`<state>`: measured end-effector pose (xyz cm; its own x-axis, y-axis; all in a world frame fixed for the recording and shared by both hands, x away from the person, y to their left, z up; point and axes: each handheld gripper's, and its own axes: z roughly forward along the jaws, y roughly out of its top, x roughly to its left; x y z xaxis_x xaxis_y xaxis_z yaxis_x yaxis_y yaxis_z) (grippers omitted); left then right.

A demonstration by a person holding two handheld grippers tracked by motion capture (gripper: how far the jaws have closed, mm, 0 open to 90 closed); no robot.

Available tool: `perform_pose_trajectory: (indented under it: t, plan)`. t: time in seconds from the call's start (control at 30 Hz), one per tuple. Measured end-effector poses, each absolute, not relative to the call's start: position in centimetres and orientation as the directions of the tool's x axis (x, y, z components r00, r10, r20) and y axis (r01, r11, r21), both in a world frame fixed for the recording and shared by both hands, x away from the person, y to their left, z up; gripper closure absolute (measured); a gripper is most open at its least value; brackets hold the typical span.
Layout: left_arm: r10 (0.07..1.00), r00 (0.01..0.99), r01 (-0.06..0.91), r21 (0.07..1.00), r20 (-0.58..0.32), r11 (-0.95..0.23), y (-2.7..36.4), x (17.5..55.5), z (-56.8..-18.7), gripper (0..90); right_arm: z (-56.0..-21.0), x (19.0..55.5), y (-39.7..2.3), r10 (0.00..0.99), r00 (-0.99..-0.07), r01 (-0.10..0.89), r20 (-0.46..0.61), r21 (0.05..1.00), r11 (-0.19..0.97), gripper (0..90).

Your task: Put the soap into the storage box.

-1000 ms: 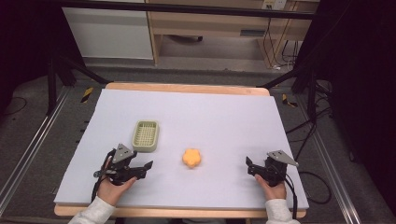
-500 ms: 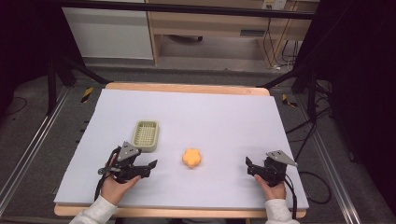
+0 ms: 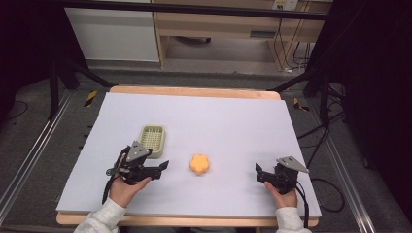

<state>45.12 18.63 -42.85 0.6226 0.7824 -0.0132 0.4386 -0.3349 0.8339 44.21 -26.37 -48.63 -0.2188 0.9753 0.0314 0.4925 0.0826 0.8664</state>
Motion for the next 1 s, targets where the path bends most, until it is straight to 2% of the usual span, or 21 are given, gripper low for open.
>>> perform_pose_trajectory:
  t: [0.33,1.0]
  plan:
    - [0.753,0.658,0.431,0.809,0.021,-0.399,16.0,45.8,-42.6,23.5,-48.6,44.2,-26.4,0.975,-0.222,0.491,0.023,0.866,0.092,5.4]
    - [0.711,0.703,0.440,0.769,0.025,-0.463,11.9,47.0,-43.0,22.8,-48.6,44.3,-26.3,0.974,-0.227,0.495,0.025,0.864,0.093,5.4]
